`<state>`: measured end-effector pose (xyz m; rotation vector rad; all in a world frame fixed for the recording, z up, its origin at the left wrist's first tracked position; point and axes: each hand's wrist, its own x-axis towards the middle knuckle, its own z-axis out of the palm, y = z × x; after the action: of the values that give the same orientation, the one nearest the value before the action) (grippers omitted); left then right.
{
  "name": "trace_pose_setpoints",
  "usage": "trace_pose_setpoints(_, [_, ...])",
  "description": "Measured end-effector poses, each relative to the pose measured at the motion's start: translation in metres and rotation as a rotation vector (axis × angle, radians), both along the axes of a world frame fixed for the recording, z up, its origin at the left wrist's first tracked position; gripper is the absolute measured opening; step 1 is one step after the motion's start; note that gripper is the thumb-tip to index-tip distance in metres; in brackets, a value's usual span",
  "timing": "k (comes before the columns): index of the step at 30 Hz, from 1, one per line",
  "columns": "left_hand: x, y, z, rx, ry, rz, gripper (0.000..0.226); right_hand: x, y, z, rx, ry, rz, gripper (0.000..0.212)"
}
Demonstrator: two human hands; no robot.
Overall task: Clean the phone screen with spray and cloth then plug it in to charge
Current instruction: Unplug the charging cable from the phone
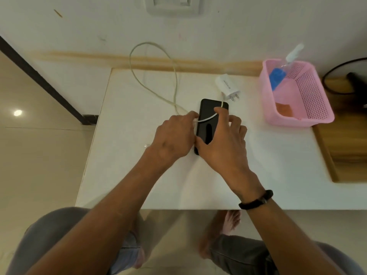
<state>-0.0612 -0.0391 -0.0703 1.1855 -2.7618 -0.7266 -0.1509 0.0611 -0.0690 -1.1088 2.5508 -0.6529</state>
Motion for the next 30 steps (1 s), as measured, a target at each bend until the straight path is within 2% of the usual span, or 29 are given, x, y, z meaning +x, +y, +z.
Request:
trace_pose_setpoints(5, [-0.005, 0.003, -0.011, -0.112, -0.028, 0.038, 0.030, 0.005, -0.001, -0.005, 0.076, 0.102, 0.046, 0.090])
trace_pose_setpoints(10, [0.015, -0.019, -0.013, -0.193, 0.036, 0.157, 0.033, -0.004, 0.002, 0.001, 0.176, 0.051, 0.065, 0.106])
trace_pose_setpoints(14, [0.027, -0.032, -0.009, -0.122, 0.081, 0.311, 0.034, -0.021, 0.007, 0.012, 0.340, 0.015, 0.087, 0.110])
trace_pose_setpoints(16, [0.027, -0.032, -0.008, -0.059, 0.116, 0.377, 0.038, -0.029, 0.009, 0.020, 0.439, 0.012, 0.076, 0.096])
trace_pose_setpoints(18, [0.026, -0.029, -0.006, 0.027, 0.180, 0.418, 0.045, -0.035, 0.012, 0.026, 0.525, 0.021, 0.085, 0.067])
trace_pose_setpoints(20, [0.021, -0.028, -0.002, 0.128, 0.262, 0.443, 0.051, -0.041, 0.017, 0.032, 0.603, -0.003, 0.094, 0.057])
trace_pose_setpoints(24, [0.012, -0.024, 0.003, 0.299, 0.362, 0.392, 0.053, -0.050, 0.031, 0.036, 0.676, -0.009, 0.150, 0.069])
trace_pose_setpoints(26, [0.014, -0.022, 0.006, 0.255, 0.349, 0.295, 0.050, -0.052, 0.035, 0.036, 0.653, -0.008, 0.194, 0.073])
trace_pose_setpoints(30, [0.020, -0.021, 0.010, 0.019, 0.164, 0.201, 0.039, -0.049, 0.033, 0.033, 0.575, -0.020, 0.249, 0.071])
